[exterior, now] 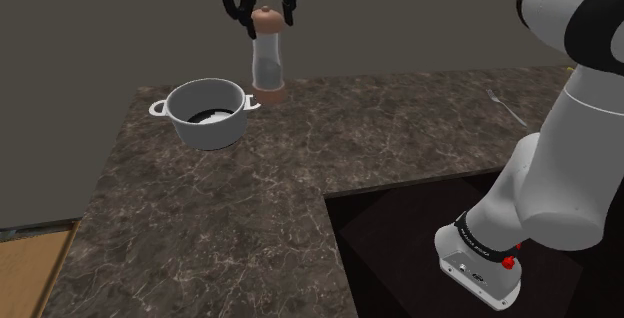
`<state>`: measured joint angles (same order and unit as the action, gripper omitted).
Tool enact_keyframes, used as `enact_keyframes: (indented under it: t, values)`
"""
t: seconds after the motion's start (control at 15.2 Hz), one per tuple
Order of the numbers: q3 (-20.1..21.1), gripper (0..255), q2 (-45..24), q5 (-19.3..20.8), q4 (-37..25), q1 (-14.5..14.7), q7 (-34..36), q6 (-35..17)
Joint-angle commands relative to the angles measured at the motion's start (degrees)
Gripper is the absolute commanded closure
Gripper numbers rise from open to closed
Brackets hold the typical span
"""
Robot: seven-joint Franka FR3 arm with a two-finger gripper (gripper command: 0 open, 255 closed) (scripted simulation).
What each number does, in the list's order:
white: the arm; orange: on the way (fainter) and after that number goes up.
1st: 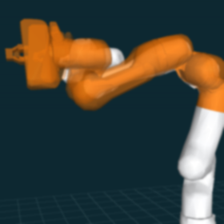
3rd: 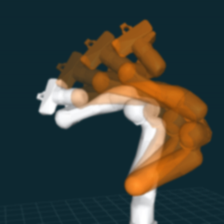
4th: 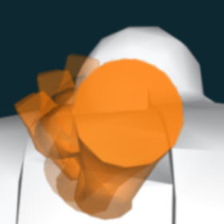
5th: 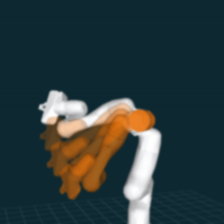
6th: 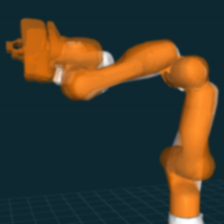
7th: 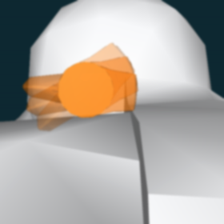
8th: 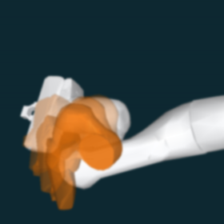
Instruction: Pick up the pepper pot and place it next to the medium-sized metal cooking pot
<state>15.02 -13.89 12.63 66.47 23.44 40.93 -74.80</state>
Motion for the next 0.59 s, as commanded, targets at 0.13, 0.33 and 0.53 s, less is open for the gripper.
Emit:
enact_keyframes:
  t: [0.13, 0.33, 0.53]
  values:
    - [1.8, 255, -7.6, 2.3, -11.2, 5.4, 5.2, 4.7]
    - [1.7, 255, -5.4, 1.4, -5.4, 4.5, 5.5, 1.1]
    - [1.7, 255, -3.8, 0.8, -0.5, 3.8, 5.9, -2.2]
